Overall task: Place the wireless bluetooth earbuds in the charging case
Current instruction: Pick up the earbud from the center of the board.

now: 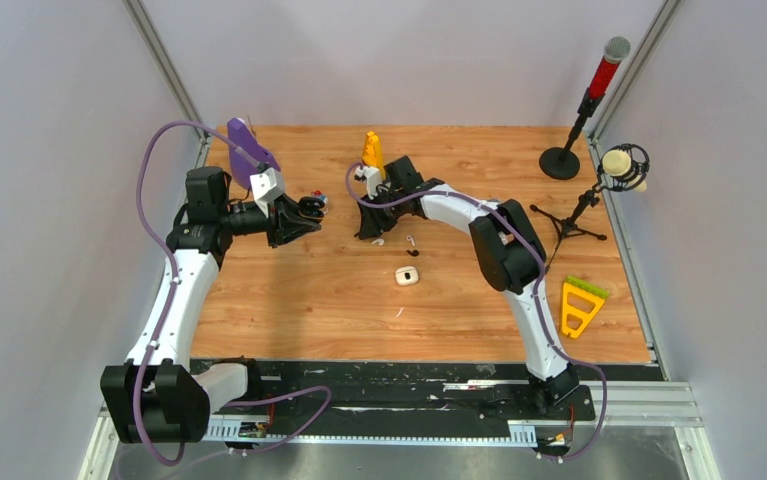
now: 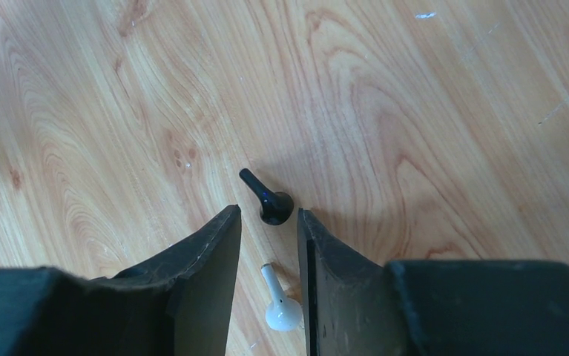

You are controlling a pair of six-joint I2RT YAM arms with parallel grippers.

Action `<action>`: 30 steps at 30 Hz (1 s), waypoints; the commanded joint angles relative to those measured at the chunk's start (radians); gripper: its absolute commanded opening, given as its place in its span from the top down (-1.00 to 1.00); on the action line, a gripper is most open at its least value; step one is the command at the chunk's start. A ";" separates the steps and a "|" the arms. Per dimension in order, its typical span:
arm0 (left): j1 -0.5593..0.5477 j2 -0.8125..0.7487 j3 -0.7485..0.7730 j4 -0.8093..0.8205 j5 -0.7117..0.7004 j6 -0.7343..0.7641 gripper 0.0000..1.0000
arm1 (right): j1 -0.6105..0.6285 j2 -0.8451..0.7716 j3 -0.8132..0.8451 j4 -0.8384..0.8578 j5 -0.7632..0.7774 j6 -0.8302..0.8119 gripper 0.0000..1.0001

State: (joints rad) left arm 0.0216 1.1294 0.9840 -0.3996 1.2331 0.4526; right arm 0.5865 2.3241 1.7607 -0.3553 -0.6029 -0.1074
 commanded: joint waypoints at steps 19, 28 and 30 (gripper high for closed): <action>0.006 -0.027 0.005 0.010 0.012 0.003 0.83 | 0.018 0.036 -0.018 0.001 0.037 -0.046 0.14; 0.005 -0.028 0.007 0.008 0.012 0.004 0.83 | 0.003 0.016 -0.034 0.002 0.044 -0.039 0.16; 0.006 -0.026 0.007 0.008 0.014 0.004 0.83 | -0.003 0.009 -0.038 0.002 0.045 -0.035 0.16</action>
State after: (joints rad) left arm 0.0216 1.1267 0.9840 -0.4000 1.2293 0.4530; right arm 0.5941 2.3360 1.7638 -0.3130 -0.6075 -0.1257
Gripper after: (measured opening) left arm 0.363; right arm 0.421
